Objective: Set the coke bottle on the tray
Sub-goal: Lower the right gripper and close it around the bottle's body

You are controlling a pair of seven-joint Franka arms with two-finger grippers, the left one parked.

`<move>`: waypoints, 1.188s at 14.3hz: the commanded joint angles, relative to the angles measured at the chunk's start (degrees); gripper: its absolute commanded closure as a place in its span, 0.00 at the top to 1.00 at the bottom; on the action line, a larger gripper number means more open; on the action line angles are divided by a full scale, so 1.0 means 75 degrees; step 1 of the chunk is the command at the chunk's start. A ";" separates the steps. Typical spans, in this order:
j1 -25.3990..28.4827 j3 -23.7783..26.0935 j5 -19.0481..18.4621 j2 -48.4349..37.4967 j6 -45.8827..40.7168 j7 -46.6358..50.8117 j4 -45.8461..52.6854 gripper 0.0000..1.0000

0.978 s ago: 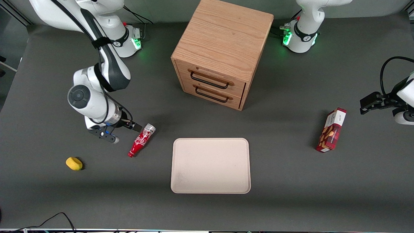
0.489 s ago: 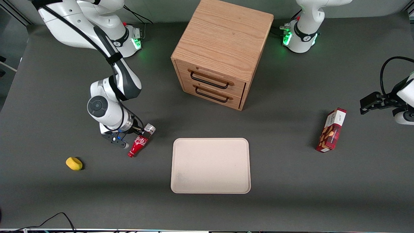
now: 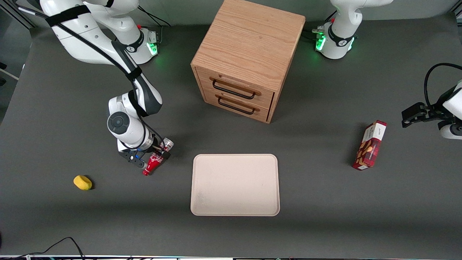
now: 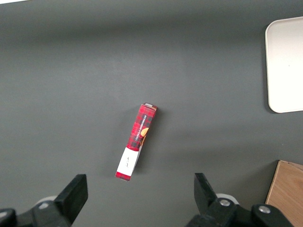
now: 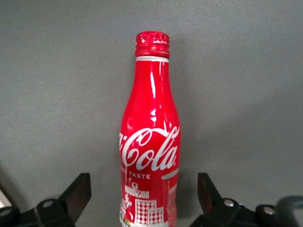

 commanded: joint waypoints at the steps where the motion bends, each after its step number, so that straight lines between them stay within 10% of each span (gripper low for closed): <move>1: -0.0034 0.0003 -0.0132 0.0136 0.0150 0.0292 0.0145 1.00; 8: -0.0011 -0.0021 -0.0144 0.0418 0.0173 0.0457 0.0403 0.98; 9: -0.0011 -0.0021 -0.0155 0.0418 0.0173 0.0457 0.0403 0.91; 11: -0.0011 -0.0032 -0.0155 0.0429 0.0173 0.0503 0.0403 0.07; 17: 0.0001 -0.0044 -0.0155 0.0429 0.0162 0.0574 0.0403 0.00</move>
